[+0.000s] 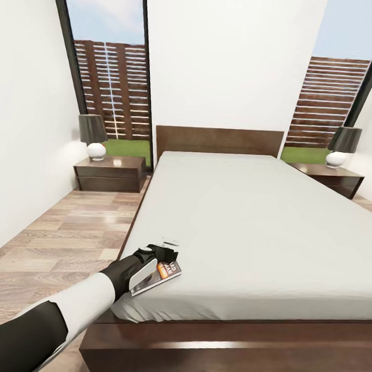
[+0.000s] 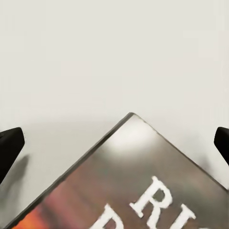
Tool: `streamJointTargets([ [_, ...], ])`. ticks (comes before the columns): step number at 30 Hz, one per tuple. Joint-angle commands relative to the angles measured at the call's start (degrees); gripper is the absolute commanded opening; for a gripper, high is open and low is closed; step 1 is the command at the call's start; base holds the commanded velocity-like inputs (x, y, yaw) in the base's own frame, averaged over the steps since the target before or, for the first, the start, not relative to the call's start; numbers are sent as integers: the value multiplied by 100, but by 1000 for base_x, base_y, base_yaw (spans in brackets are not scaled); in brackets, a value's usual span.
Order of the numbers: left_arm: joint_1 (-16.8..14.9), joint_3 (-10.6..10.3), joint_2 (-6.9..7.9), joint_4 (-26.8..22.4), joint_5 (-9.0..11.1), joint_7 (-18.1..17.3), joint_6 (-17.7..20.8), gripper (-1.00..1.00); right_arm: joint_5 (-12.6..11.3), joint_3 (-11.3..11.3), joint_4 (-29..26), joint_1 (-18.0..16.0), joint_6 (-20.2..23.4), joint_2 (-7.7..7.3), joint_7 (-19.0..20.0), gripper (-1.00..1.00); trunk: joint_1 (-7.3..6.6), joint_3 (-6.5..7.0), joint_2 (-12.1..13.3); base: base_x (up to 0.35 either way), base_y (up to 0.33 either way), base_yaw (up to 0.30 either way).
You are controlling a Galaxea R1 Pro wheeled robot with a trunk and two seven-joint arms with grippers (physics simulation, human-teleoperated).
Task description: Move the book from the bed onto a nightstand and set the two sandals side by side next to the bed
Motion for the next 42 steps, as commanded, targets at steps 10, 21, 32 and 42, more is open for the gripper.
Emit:
streamJointTargets([
  [10, -3, -60, 9, 21, 68, 62, 10, 100, 7, -41, 9, -4, -46, -6, -4, 100, 0, -5, -1, -9, 10, 0],
  [21, -3, -59, 9, 16, 68, 61, 10, 100, 7, -41, 7, -5, -46, -2, -4, 100, 0, -5, -1, -56, 2, 0],
  [32, -3, -60, 10, 14, 66, 65, 10, 100, 7, -41, 6, -5, -46, -1, -4, 100, 0, -5, -1, -66, 0, 0],
  [42, -3, -58, 8, 14, 67, 66, 4, 100, 7, -41, 6, -5, -46, -3, -4, 100, 0, -5, -1, -60, 0, 0],
])
